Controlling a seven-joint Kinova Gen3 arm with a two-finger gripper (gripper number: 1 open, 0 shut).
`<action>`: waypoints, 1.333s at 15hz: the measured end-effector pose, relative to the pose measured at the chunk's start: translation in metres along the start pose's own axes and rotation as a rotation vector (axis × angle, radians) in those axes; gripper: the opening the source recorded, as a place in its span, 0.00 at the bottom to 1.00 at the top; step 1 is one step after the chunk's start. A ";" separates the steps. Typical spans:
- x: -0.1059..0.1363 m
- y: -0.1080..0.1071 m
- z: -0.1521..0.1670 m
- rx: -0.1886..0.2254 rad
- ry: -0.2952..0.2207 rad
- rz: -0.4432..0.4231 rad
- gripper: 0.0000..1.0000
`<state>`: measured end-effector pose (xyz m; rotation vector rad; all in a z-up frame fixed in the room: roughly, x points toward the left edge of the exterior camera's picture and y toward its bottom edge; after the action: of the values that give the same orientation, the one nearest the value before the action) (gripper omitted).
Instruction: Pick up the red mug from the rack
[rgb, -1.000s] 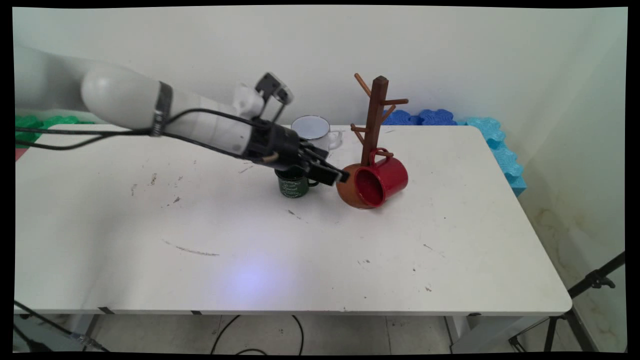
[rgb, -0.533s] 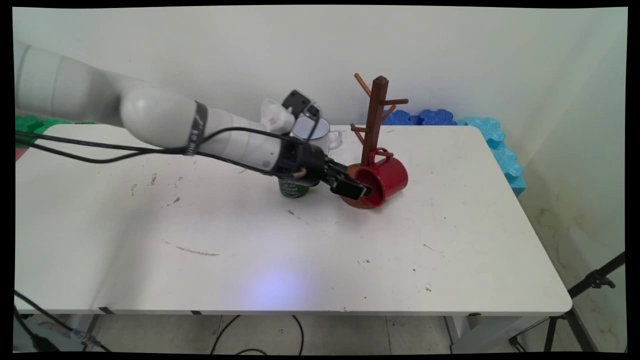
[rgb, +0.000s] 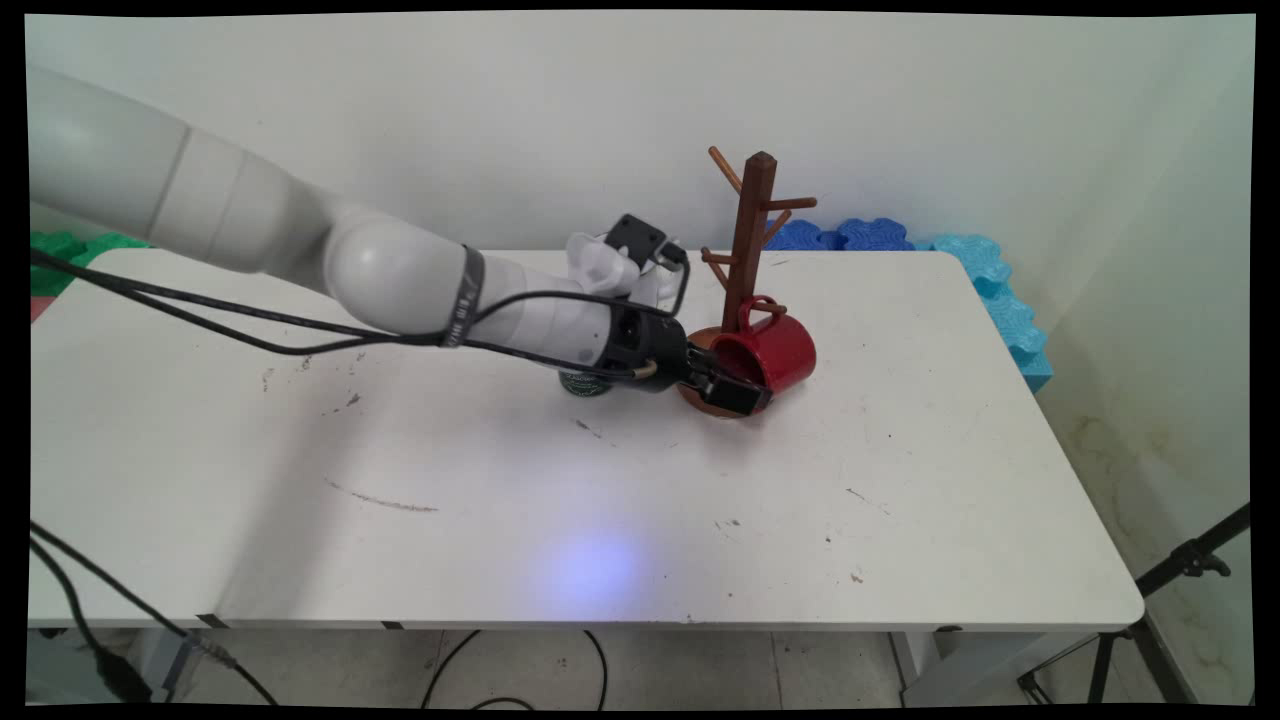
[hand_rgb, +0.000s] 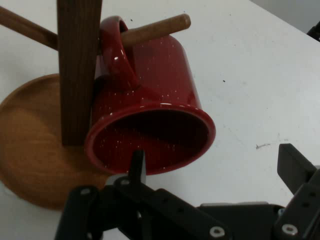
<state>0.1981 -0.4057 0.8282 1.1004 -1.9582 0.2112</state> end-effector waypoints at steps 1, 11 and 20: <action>-0.002 0.001 0.005 0.001 0.003 -0.006 1.00; -0.013 0.013 0.041 -0.020 0.043 -0.030 1.00; -0.020 0.014 0.064 -0.010 0.091 -0.061 1.00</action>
<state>0.1538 -0.4181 0.7772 1.1233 -1.8410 0.2141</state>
